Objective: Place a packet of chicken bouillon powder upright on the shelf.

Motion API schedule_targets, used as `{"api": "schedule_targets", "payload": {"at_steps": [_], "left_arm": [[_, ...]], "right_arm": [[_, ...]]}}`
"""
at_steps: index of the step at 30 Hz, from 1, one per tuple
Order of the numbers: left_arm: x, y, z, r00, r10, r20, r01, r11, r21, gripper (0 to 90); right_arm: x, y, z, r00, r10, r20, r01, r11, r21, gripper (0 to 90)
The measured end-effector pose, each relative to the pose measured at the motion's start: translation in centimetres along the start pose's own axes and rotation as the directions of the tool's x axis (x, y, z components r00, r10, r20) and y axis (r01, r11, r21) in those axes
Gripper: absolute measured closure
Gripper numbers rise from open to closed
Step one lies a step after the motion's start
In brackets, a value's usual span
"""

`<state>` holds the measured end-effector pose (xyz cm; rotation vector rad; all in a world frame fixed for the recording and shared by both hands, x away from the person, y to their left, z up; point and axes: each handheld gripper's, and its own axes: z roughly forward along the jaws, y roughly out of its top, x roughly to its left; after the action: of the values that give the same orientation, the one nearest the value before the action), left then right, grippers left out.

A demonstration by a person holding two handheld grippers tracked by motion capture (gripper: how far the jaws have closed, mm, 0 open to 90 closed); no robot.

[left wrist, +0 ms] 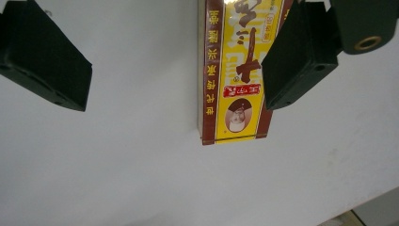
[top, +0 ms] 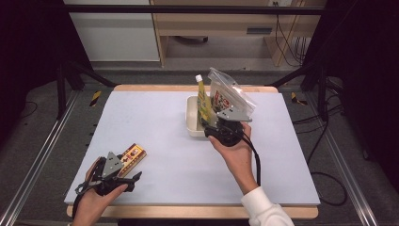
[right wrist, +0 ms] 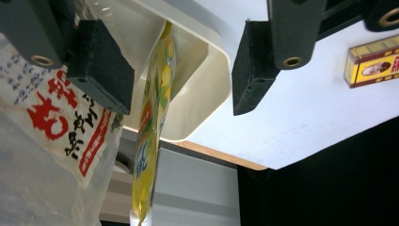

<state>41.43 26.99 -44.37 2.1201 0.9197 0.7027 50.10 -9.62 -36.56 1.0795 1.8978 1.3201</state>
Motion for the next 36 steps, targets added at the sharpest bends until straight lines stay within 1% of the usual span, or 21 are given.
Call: {"api": "schedule_targets", "payload": {"at_steps": [3,4,5,9,13,17,20,22,24,26,28,29,30,31,32,34,36], "left_arm": [[0.1,-0.1,0.0,1.0,0.006,-0.002,-0.006,0.9999,0.009,8.2],[0.1,-0.1,0.0,1.0,0.007,-0.005,-0.007,0.9999,0.011,8.1],[0.2,-0.2,-0.1,0.9999,0.01,-0.01,-0.01,0.9998,0.016,8.0],[0.3,-0.3,-0.2,0.9998,0.003,-0.019,-0.003,0.9999,0.013,7.8],[0.4,-0.3,-0.2,0.9999,0.0,-0.017,0.0,0.9999,0.014,7.6],[0.3,-0.2,-0.3,0.9998,0.01,-0.018,-0.009,0.9999,0.015,7.4],[0.2,0.0,-0.3,0.9995,0.019,-0.026,-0.018,0.9996,0.019,6.2],[0.2,0.0,-0.3,0.9992,0.028,-0.027,-0.028,0.9993,0.027,6.2],[0.2,-0.1,-0.4,0.9991,0.029,-0.029,-0.028,0.9992,0.029,6.2],[0.1,-0.1,-0.3,0.9993,0.021,-0.031,-0.021,0.9994,0.028,6.2],[0.1,-0.1,-0.2,0.9993,0.025,-0.029,-0.024,0.999,0.037,6.3],[0.1,-0.1,-0.2,0.9992,0.027,-0.028,-0.026,0.9989,0.04,6.3],[0.0,-0.1,-0.2,0.9993,0.025,-0.028,-0.024,0.999,0.038,6.3],[0.0,-0.1,-0.2,0.9991,0.028,-0.03,-0.027,0.9989,0.038,6.3],[0.0,-0.1,-0.3,0.9991,0.031,-0.029,-0.029,0.9987,0.041,6.3],[0.1,-0.1,-0.4,0.9993,0.027,-0.027,-0.026,0.9988,0.042,6.4],[0.3,0.0,-0.5,0.9995,0.018,-0.024,-0.017,0.9987,0.047,6.8]], "right_arm": [[0.0,-0.5,-0.4,1.0,0.003,-0.001,-0.003,1.0,0.004,34.7],[0.0,-0.6,-0.5,1.0,0.003,0.002,-0.003,1.0,0.014,32.7],[0.0,-0.8,-0.6,1.0,-0.005,0.004,0.005,1.0,0.019,31.1],[-0.1,-1.3,-1.1,0.9999,-0.012,0.006,0.012,0.999,0.04,25.7],[-0.3,-1.6,-1.8,0.9999,-0.013,0.0,0.013,0.999,0.053,21.1],[-0.3,-2.0,-2.4,0.9999,-0.012,-0.002,0.012,0.998,0.067,17.9],[-0.4,-2.4,-2.7,0.9997,-0.024,-0.004,0.024,0.995,0.093,15.3],[-0.4,-2.8,-3.0,0.9988,-0.049,0.001,0.049,0.994,0.099,14.4],[-0.3,-3.3,-3.4,0.9972,-0.075,0.003,0.074,0.991,0.114,13.3],[-0.3,-3.7,-3.6,0.9959,-0.09,-0.001,0.089,0.989,0.121,12.0],[-0.4,-4.2,-3.8,0.9945,-0.105,0.002,0.104,0.986,0.128,12.0],[-0.4,-4.5,-4.0,0.9916,-0.129,0.009,0.126,0.982,0.141,12.6],[-0.5,-4.9,-4.2,0.9876,-0.156,0.015,0.152,0.975,0.161,13.1],[-0.6,-5.3,-4.3,0.9865,-0.163,0.015,0.158,0.973,0.17,12.9],[-0.7,-5.6,-4.4,0.987,-0.16,0.011,0.156,0.972,0.175,12.7],[-1.0,-6.7,-4.6,0.9912,-0.132,-0.001,0.13,0.974,0.186,12.2],[-1.3,-7.5,-4.8,0.9937,-0.112,0.001,0.109,0.976,0.188,12.2]]}}
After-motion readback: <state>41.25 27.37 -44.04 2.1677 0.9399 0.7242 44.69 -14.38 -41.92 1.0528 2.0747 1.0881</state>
